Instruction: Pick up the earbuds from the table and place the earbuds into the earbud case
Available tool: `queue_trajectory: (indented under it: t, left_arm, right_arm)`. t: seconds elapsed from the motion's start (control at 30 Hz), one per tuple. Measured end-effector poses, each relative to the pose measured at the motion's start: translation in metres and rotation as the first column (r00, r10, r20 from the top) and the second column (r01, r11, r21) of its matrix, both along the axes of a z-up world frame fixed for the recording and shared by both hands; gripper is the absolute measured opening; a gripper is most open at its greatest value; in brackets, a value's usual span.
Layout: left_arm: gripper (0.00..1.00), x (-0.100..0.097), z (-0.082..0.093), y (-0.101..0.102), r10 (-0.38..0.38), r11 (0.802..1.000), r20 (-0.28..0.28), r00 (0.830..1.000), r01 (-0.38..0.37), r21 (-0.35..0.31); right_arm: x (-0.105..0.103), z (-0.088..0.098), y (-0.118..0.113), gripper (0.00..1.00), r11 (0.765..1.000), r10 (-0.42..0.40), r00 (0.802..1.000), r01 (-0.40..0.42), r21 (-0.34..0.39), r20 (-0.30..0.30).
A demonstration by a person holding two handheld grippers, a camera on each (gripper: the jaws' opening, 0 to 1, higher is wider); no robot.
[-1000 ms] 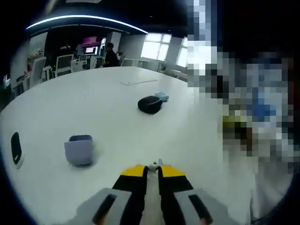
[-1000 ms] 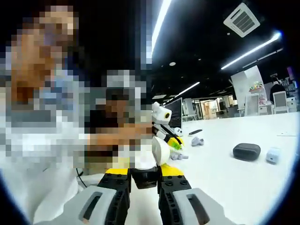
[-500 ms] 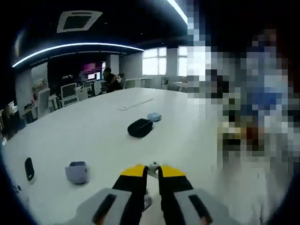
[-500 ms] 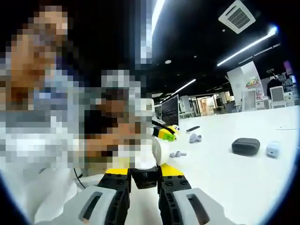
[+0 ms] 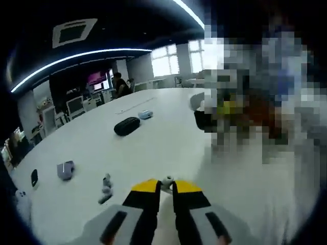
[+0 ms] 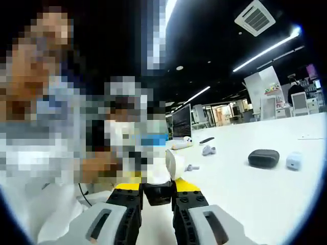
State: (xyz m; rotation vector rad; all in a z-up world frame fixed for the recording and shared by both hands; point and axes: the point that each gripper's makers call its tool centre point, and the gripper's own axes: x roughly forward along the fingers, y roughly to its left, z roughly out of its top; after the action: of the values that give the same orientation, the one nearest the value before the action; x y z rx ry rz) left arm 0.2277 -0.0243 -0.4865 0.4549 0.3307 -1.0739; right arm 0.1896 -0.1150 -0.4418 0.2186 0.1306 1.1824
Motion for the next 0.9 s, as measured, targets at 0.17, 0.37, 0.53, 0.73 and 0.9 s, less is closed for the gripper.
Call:
queue_trajectory:
  t: [0.17, 0.37, 0.53, 0.73, 0.9]
  left_arm:
    - [0.12, -0.017, -0.008, -0.003, 0.002, 0.998, 0.051, 0.999, -0.005, 0.060]
    - [0.13, -0.026, -0.018, -0.007, -0.048, 0.991, 0.001, 0.999, 0.048, 0.122]
    - [0.22, -0.024, -0.015, -0.005, -0.094, 0.989, -0.101, 0.990, 0.104, 0.102]
    - [0.23, -0.027, -0.002, -0.003, -0.285, 0.958, -0.364, 0.887, 0.273, -0.084]
    - [0.23, -0.022, 0.008, -0.007, -0.484, 0.874, -0.444, 0.754, 0.393, -0.285]
  right_arm:
    - [0.002, -0.001, -0.002, 0.20, 1.000, -0.005, 1.000, 0.005, -0.002, -0.007]
    - [0.000, 0.000, -0.002, 0.20, 1.000, 0.006, 1.000, -0.005, 0.005, -0.011]
    - [0.000, 0.000, -0.004, 0.20, 1.000, 0.003, 1.000, -0.003, 0.008, -0.015]
    - [-0.002, 0.001, -0.001, 0.20, 1.000, 0.020, 1.000, -0.020, 0.011, -0.017]
    - [-0.003, 0.000, -0.001, 0.20, 1.000, 0.024, 0.999, -0.024, 0.010, -0.022]
